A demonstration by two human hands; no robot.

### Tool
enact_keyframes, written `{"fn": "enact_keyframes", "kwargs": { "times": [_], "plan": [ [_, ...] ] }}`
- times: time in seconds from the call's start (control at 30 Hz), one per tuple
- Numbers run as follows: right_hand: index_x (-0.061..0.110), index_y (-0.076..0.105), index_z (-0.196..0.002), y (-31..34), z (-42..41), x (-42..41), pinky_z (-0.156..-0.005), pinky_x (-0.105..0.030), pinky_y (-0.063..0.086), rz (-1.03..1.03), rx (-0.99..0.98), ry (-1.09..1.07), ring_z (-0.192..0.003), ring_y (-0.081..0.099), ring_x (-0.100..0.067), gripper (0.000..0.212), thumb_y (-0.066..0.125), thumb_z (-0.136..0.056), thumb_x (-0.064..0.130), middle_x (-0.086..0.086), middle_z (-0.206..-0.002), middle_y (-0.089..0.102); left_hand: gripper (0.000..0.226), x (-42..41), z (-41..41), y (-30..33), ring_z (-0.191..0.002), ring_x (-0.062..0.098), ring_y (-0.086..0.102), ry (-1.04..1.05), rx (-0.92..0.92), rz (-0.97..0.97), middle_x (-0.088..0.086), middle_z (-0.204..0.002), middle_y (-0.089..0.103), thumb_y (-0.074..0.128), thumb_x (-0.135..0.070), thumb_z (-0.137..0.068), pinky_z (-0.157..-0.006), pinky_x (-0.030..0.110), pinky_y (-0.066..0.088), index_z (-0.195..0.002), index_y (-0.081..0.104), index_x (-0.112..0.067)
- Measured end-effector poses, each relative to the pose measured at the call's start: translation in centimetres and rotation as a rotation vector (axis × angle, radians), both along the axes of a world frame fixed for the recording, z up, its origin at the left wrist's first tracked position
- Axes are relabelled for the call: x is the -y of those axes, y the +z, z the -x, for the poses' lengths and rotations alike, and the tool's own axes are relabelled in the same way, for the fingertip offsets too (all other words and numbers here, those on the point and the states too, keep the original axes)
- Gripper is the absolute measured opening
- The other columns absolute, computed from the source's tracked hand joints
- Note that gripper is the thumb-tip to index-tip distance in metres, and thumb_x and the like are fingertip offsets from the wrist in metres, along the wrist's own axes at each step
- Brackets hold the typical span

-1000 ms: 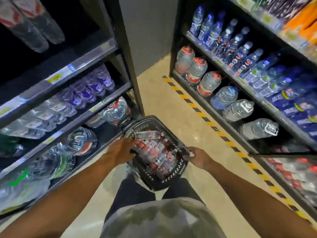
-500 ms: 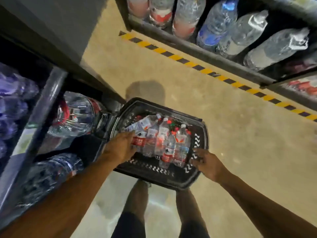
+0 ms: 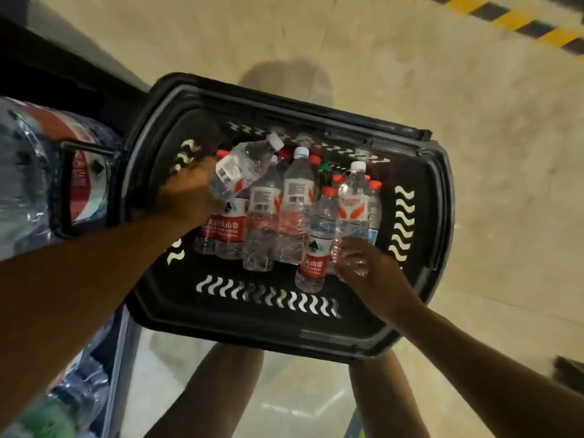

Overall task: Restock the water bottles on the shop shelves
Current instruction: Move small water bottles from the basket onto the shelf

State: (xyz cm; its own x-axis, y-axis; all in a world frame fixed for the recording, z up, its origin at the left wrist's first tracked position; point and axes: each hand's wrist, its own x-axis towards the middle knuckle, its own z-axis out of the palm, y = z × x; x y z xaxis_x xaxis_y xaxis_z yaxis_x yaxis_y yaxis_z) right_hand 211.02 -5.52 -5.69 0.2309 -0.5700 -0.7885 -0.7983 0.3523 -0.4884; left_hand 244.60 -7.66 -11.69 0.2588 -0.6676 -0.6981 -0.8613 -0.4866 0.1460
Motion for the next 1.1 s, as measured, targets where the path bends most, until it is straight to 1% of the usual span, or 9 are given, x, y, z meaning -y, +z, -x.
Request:
{"fn": "enact_keyframes", "kwargs": {
  "times": [0.07, 0.17, 0.37, 0.57, 0.63, 0.8, 0.9, 0.97, 1.1],
  "plan": [
    [0.024, 0.056, -0.136, 0.4, 0.3, 0.2, -0.098, -0.035, 0.056, 0.014, -0.008, -0.04, -0.11, 0.063, -0.006, 0.038, 0.065, -0.099, 0.025, 0.014, -0.118, 0.064, 0.07, -0.5, 0.5, 0.3, -0.108, 0.045, 0.062, -0.031, 0.057, 0.081, 0.022, -0.12, 0.065, 0.087, -0.033, -0.076, -0.087, 0.05, 0.051, -0.134, 0.054, -0.012],
    [0.022, 0.052, -0.14, 1.4, 1.0, 1.0, -0.1, -0.043, 0.056, -0.001, -0.066, -0.125, -0.116, 0.065, -0.015, 0.045, 0.067, -0.098, 0.026, 0.003, -0.129, 0.067, 0.059, -0.6, 0.7, 2.4, -0.103, 0.043, 0.066, 0.053, -0.041, 0.098, 0.021, -0.114, 0.07, 0.087, -0.027, -0.077, -0.08, 0.042, 0.052, -0.128, 0.061, -0.01],
    [0.026, 0.047, -0.134, 1.1, 0.3, 3.4, -0.095, -0.038, 0.055, -0.115, -0.114, -0.277, -0.115, 0.066, -0.021, 0.051, 0.074, -0.092, 0.027, -0.002, -0.129, 0.066, 0.057, -2.5, 1.4, 6.6, -0.106, 0.027, 0.069, 0.489, -0.437, -0.025, 0.003, -0.112, 0.073, 0.091, -0.01, -0.07, -0.093, 0.049, 0.056, -0.118, 0.066, -0.026],
    [0.013, 0.029, -0.148, -3.9, -2.1, 2.2, -0.1, -0.052, 0.054, -0.127, -0.283, -0.42, -0.124, 0.06, -0.033, 0.091, 0.084, -0.08, 0.04, -0.012, -0.138, 0.055, 0.049, -4.6, 4.0, 5.8, -0.081, -0.017, 0.066, 0.697, -0.569, -0.003, -0.037, -0.085, 0.07, 0.085, -0.007, -0.077, -0.061, 0.009, 0.053, -0.1, 0.059, -0.041],
    [0.011, 0.028, -0.149, -5.4, -2.8, 1.5, -0.103, -0.051, 0.052, -0.118, -0.386, -0.413, -0.129, 0.054, -0.035, 0.097, 0.085, -0.078, 0.045, -0.015, -0.143, 0.047, 0.047, -5.5, 4.7, 5.1, -0.084, -0.013, 0.068, 0.722, -0.583, 0.019, -0.033, -0.088, 0.072, 0.084, -0.006, -0.077, -0.061, 0.008, 0.053, -0.103, 0.061, -0.038],
    [0.007, 0.036, -0.145, -7.0, -1.9, 1.4, -0.099, -0.05, 0.053, -0.095, -0.436, -0.357, -0.125, 0.055, -0.034, 0.095, 0.088, -0.074, 0.045, -0.017, -0.139, 0.049, 0.058, -7.4, 5.3, 5.2, -0.109, 0.013, 0.066, 0.777, -0.606, -0.022, -0.003, -0.119, 0.071, 0.083, -0.008, -0.08, -0.091, 0.038, 0.056, -0.131, 0.061, -0.022],
    [0.008, 0.052, -0.136, -6.2, -1.1, 2.6, -0.072, -0.036, 0.061, -0.213, -0.36, -0.398, -0.097, 0.07, -0.024, 0.08, 0.088, -0.075, 0.046, -0.011, -0.122, 0.066, 0.057, -8.0, 4.9, 5.8, -0.105, 0.006, 0.065, 0.776, -0.609, -0.035, -0.008, -0.115, 0.071, 0.085, -0.012, -0.078, -0.081, 0.027, 0.055, -0.128, 0.061, -0.026],
    [0.007, 0.062, -0.125, -5.0, -0.8, 3.6, -0.056, -0.025, 0.051, -0.279, -0.307, -0.386, -0.076, 0.068, -0.014, 0.062, 0.086, -0.078, 0.041, -0.007, -0.104, 0.071, 0.058, -8.3, 4.7, 6.3, -0.104, 0.005, 0.065, 0.781, -0.599, -0.031, -0.008, -0.114, 0.071, 0.086, -0.012, -0.077, -0.081, 0.027, 0.054, -0.127, 0.062, -0.026],
    [0.004, 0.066, -0.106, -0.6, -0.5, 4.8, -0.073, -0.038, 0.061, -0.46, -0.225, -0.453, -0.078, 0.073, -0.024, 0.046, 0.088, -0.076, 0.03, -0.011, -0.094, 0.075, 0.058, -8.4, 4.3, 8.7, -0.109, 0.02, 0.067, 0.814, -0.58, -0.033, -0.002, -0.118, 0.071, 0.087, -0.009, -0.076, -0.091, 0.038, 0.054, -0.126, 0.063, -0.025]
  ]
}}
